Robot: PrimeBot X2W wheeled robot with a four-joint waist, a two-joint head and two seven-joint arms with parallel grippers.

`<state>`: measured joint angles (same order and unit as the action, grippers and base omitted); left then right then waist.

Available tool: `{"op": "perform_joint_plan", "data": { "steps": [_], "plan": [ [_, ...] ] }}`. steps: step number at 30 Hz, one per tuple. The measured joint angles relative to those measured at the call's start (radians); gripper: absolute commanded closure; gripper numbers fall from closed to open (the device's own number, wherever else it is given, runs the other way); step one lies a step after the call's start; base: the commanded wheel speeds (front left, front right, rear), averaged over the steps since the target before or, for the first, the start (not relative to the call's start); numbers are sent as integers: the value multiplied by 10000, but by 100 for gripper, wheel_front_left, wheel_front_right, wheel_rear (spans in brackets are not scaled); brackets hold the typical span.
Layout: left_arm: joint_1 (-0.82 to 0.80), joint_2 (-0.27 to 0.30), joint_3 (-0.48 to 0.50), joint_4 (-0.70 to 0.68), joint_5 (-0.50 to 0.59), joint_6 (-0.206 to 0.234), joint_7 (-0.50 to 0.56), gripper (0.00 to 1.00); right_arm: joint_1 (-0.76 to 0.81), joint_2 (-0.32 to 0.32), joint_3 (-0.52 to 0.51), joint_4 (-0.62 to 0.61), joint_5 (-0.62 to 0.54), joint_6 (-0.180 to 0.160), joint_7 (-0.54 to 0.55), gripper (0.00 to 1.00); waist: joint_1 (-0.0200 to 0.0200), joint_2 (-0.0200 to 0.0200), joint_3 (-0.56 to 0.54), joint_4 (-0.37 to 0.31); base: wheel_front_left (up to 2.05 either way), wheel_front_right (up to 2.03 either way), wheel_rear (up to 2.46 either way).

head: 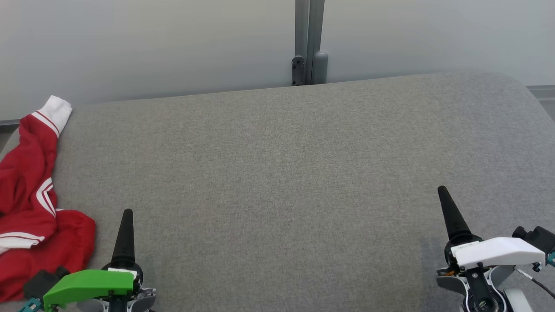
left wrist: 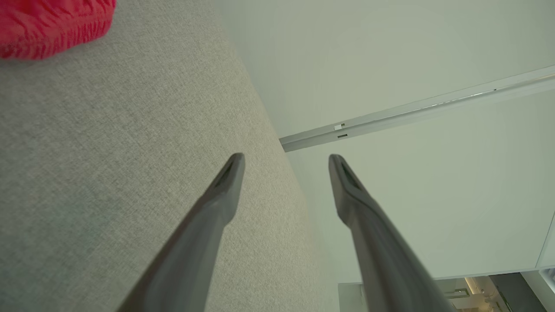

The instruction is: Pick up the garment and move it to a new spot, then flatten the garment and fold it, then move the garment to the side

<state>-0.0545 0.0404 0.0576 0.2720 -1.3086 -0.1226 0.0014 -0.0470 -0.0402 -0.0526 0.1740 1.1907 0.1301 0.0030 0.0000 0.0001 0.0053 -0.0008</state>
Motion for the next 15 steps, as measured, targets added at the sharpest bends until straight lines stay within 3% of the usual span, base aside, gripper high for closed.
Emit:
{"op": "perform_joint_plan", "data": {
  "steps": [15],
  "plan": [
    [225,-2,-215,-123,3283,10,-560,0,214,-8,274,-364,-3547,2,-552,0,0,0,-10,25,0,0,0]
  ]
}}
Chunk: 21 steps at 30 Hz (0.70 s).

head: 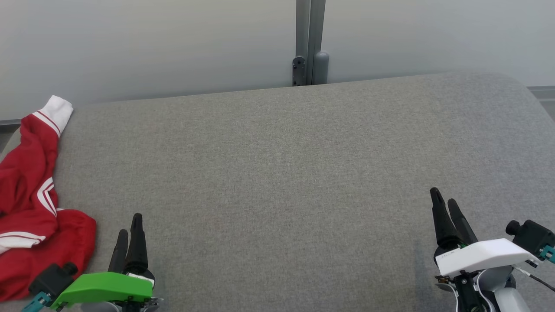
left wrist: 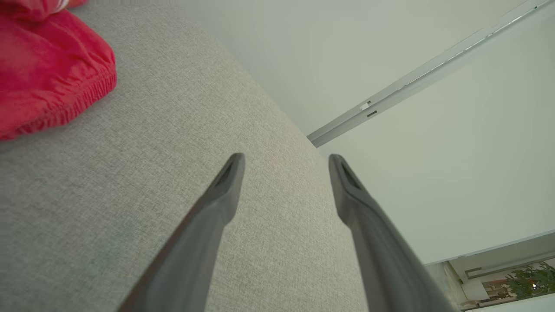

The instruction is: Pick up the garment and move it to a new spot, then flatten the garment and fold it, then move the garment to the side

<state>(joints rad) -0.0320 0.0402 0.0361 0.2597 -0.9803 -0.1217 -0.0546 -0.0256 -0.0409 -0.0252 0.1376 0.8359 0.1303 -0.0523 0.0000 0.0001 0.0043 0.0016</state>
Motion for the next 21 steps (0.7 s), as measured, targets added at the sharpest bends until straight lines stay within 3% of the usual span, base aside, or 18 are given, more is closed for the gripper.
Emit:
{"op": "perform_joint_plan", "data": {
  "steps": [21],
  "plan": [
    [219,27,-211,-2,3143,-23,-627,0,143,-19,-320,-88,-3210,0,-652,0,0,0,23,-17,0,0,0]
  ]
}}
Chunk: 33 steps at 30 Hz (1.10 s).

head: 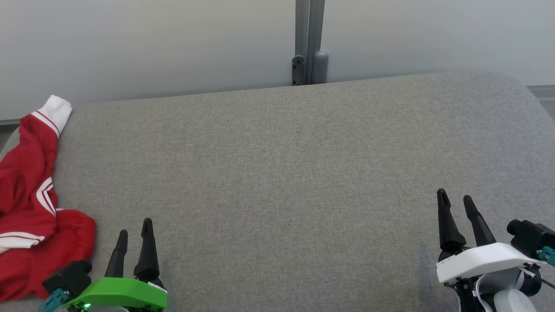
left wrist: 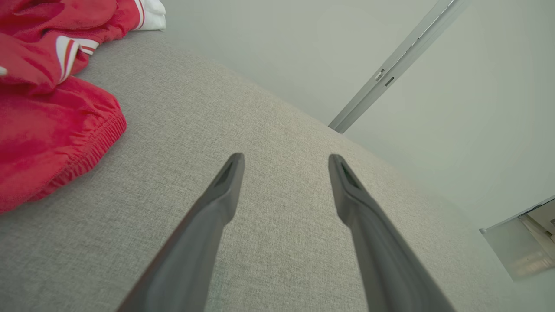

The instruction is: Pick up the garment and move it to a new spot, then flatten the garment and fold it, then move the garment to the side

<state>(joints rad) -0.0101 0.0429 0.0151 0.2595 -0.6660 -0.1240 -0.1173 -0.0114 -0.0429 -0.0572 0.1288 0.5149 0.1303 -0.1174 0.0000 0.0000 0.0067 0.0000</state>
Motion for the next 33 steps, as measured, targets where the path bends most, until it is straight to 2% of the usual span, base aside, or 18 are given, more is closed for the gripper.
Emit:
{"op": "perform_joint_plan", "data": {
  "steps": [13,33],
  "plan": [
    [149,63,-59,-184,1609,-8,-353,0,60,-10,-15,-188,-1542,2,-349,0,0,0,12,7,0,0,0],
    [309,109,-159,-286,3526,-38,-825,0,177,-25,-151,-337,-3193,2,-815,0,0,0,5,39,0,0,0]
  ]
}}
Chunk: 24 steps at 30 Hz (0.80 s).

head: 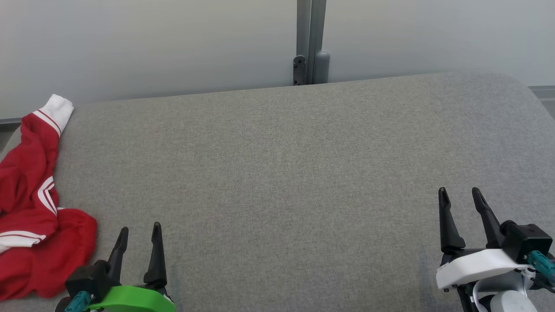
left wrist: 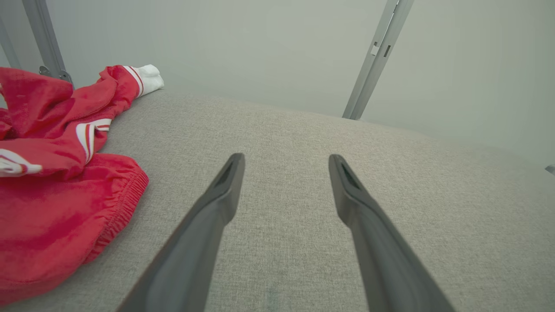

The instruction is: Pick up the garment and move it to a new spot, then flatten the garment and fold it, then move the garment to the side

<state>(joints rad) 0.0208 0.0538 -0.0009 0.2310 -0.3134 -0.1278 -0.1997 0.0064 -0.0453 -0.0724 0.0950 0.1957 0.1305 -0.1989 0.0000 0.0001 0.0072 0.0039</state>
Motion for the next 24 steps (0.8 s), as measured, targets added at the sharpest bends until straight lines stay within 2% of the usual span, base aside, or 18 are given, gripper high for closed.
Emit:
{"op": "perform_joint_plan", "data": {
  "steps": [24],
  "plan": [
    [154,36,-182,127,1490,-12,-479,0,250,-19,-107,-125,-1732,0,-470,0,0,0,-28,40,0,0,0]
  ]
}}
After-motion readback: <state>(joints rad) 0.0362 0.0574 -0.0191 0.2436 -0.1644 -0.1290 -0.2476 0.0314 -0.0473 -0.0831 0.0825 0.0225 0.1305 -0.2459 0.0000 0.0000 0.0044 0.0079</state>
